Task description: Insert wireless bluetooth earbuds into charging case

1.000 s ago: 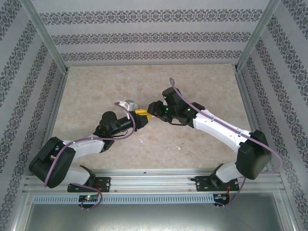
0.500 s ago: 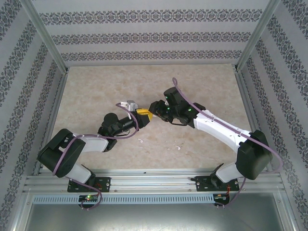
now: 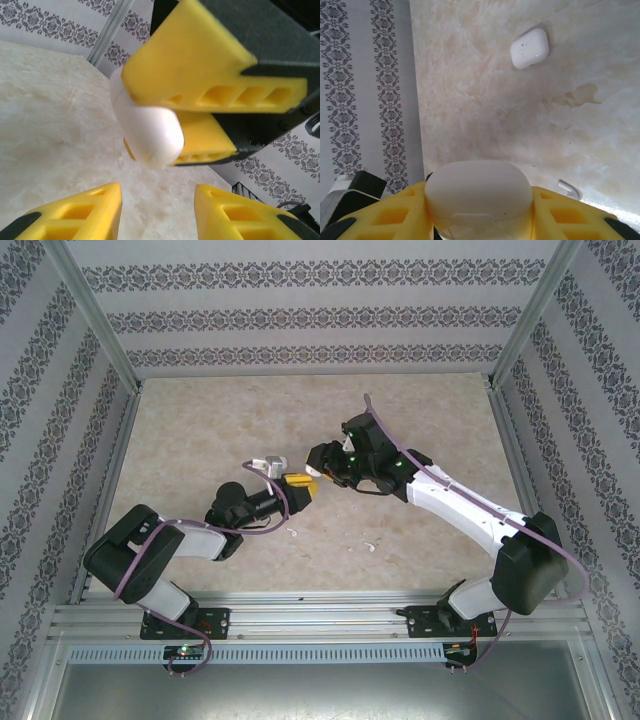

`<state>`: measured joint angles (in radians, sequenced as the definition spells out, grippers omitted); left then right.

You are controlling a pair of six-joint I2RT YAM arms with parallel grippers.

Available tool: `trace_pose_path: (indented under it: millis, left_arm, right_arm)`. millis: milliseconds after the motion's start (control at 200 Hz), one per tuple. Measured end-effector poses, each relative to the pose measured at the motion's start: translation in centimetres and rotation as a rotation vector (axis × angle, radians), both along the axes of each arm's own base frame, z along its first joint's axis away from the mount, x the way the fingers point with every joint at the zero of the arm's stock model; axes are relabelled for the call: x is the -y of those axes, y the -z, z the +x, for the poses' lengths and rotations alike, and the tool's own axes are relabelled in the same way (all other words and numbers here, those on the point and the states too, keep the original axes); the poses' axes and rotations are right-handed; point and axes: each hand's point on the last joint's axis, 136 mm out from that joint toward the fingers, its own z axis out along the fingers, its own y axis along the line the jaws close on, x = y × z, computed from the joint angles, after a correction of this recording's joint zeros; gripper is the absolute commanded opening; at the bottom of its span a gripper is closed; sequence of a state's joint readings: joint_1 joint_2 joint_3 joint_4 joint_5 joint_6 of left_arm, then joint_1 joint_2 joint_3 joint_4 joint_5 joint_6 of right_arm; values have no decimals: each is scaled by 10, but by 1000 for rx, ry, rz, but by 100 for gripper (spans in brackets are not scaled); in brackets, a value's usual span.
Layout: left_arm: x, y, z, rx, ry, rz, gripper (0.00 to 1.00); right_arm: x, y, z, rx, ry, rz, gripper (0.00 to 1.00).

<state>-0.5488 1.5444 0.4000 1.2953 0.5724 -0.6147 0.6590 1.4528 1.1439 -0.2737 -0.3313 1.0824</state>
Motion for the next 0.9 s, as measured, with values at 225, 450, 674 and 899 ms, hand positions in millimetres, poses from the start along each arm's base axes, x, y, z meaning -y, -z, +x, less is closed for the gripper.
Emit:
trace_pose_path:
  millis: [225, 450, 674, 899]
  left_arm:
    - [4, -11, 15, 6, -27, -31, 34]
    - [5, -12, 21, -1, -41, -47, 16]
    - [5, -14, 22, 0, -48, -56, 9]
    - [3, -18, 23, 3, -59, -64, 3]
  right_arm:
    - [-6, 1, -5, 1, -24, 0, 36]
    - [-5, 0, 0, 16, -6, -12, 38]
    - [-5, -2, 1, 24, -5, -12, 39]
    - [-7, -5, 3, 36, -5, -3, 42]
